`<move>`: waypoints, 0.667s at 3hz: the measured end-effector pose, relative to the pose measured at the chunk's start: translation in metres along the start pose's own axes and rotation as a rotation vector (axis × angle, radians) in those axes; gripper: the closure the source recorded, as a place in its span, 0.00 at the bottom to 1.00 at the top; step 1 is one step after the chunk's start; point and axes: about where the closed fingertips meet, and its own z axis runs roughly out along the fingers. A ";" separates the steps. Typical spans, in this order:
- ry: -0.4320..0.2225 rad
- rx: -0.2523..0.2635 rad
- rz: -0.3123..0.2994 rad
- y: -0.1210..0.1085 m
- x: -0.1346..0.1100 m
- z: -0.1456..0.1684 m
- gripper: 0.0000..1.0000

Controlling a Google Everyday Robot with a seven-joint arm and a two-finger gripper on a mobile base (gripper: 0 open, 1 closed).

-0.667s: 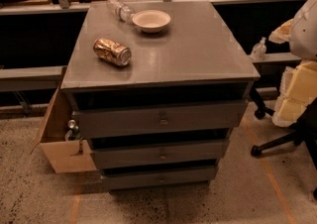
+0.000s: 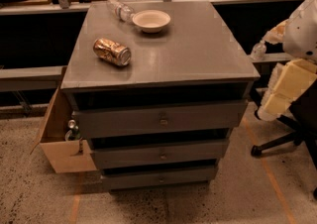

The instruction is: Move orange can near water bottle

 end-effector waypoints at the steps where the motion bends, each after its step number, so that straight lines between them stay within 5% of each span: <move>1: -0.194 -0.009 0.059 -0.019 -0.035 0.019 0.00; 2: -0.380 -0.029 0.112 -0.031 -0.076 0.041 0.00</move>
Offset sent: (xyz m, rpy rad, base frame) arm 0.0988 0.1089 -0.0050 0.6286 -0.1244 -0.0178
